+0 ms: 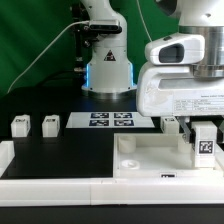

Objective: Assemble one leg

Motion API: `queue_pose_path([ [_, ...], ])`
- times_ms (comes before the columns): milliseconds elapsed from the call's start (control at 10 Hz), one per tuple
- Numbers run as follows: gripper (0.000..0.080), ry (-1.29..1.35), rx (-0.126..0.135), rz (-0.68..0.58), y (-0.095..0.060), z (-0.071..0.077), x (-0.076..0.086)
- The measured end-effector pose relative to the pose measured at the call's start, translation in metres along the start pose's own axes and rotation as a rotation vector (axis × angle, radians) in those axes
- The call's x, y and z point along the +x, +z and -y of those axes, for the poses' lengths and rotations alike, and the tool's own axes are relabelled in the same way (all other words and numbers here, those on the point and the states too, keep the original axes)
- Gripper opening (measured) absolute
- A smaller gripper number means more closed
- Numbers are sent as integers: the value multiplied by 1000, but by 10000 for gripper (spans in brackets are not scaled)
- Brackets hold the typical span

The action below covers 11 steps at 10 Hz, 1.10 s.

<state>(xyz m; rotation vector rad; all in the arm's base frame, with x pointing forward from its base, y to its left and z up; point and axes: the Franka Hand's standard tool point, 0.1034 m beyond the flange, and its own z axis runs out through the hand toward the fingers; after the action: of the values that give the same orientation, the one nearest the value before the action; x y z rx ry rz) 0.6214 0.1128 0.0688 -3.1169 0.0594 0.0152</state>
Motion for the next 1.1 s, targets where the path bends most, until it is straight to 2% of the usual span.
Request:
queue_pose_path([
  [400,294,419,5,2,0,5,-1],
  [1100,294,1117,12,10,0,5,-2],
])
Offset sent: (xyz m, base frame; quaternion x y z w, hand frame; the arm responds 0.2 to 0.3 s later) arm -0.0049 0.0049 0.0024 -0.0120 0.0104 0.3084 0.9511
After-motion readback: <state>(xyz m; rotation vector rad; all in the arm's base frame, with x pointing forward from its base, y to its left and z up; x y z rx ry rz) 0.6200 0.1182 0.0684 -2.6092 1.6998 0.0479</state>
